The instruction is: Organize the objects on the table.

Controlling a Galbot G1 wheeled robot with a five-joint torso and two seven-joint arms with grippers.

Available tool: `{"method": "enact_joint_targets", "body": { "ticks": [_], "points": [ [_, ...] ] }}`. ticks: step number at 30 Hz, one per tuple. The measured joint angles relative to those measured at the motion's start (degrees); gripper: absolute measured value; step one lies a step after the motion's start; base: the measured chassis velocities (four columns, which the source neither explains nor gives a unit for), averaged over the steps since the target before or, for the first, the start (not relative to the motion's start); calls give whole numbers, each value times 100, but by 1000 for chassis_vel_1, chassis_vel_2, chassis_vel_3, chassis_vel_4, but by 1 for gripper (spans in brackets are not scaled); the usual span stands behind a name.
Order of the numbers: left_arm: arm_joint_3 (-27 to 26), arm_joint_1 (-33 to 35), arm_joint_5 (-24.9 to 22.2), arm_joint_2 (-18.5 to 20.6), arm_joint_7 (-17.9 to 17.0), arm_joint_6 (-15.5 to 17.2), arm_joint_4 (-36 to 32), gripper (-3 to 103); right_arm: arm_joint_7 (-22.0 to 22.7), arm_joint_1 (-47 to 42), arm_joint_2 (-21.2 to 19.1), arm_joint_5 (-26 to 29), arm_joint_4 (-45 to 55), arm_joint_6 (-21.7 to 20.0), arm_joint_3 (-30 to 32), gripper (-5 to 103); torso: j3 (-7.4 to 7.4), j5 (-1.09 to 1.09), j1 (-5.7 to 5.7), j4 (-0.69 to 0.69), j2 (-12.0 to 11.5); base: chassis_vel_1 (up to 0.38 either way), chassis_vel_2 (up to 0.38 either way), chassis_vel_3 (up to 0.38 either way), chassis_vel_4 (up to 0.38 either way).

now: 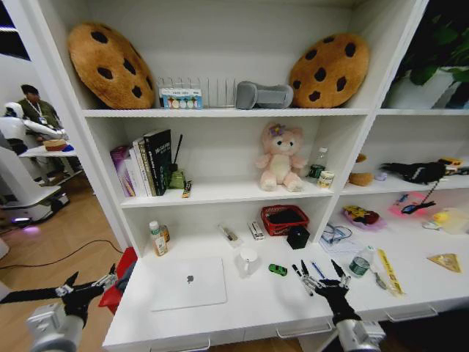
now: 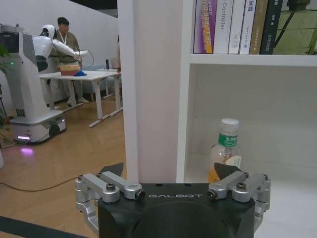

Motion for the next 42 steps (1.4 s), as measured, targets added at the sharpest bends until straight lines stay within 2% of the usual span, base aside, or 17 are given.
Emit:
{"method": "enact_joint_targets", "body": {
  "ticks": [10,14,16,17,18,19,20,21,22,23,25,27,28,31,32,37,42],
  "points": [
    [120,-37,95,-185,-58,26,-176,100,-15,-39,-33,90,2,53,24,100,1,-1,0,0,0,0,0,0,0],
    [128,-47,104,-179,-58,26,-176,100,-157,-37,-164,396,-35,-28,-18,100,0,-1,0,-1,-1,0,0,0,0],
    [131,-52,109,-172,-57,26,-174,100,-373,35,-521,841,-184,-277,-5,100,1,-1,0,-2,0,0,0,0,0],
    [132,-53,111,-168,-55,26,-172,100,-550,114,-781,1046,-302,-367,57,100,1,1,0,-1,0,0,0,0,0],
    [133,-55,113,-165,-56,26,-169,100,-1076,219,-1106,1359,-495,-408,173,100,1,-1,0,-1,0,0,0,0,0],
    [133,-55,113,-165,-56,26,-169,100,-1076,219,-1106,1359,-495,-408,173,100,1,-1,0,-1,0,0,0,0,0],
    [134,-57,113,-165,-56,26,-167,100,-1680,318,-1368,1729,-708,-409,275,100,1,-2,0,0,-1,0,0,0,0],
    [134,-57,114,-163,-55,25,-166,100,-2025,377,-1509,1943,-859,-407,329,100,1,-1,0,1,-1,0,0,0,0],
    [136,-59,116,-160,-54,23,-162,100,-3198,683,-1953,2474,-1495,-244,417,100,2,1,1,0,-2,0,0,0,0],
    [136,-59,116,-160,-54,23,-162,100,-3198,683,-1953,2474,-1495,-244,417,100,2,1,1,0,-2,0,0,0,0],
    [137,-61,118,-156,-50,20,-159,100,-4065,1220,-2375,2653,-2246,-90,412,100,2,2,1,0,-2,0,0,0,0],
    [138,-62,119,-154,-49,19,-156,100,-4570,1597,-2717,2678,-2819,-58,332,100,2,1,2,2,-2,0,0,0,0],
    [138,-62,119,-154,-49,19,-156,100,-4570,1597,-2717,2678,-2819,-58,332,100,2,1,2,2,-2,0,0,0,0],
    [140,-63,120,-151,-44,17,-152,100,-5465,2205,-3220,2586,-3524,-127,32,100,2,-2,2,0,-2,0,0,0,0],
    [140,-63,120,-151,-44,17,-152,100,-5465,2205,-3220,2586,-3524,-127,32,100,2,-2,2,0,-2,0,0,0,0],
    [143,-65,122,-149,-41,15,-149,100,-6204,2928,-3457,2135,-4020,-214,-653,100,2,-1,2,1,-2,0,0,0,0],
    [143,-66,124,-147,-39,13,-147,100,-6258,3274,-3361,1799,-4248,-237,-1110,100,1,-1,1,0,-2,0,0,0,0]
  ]
}}
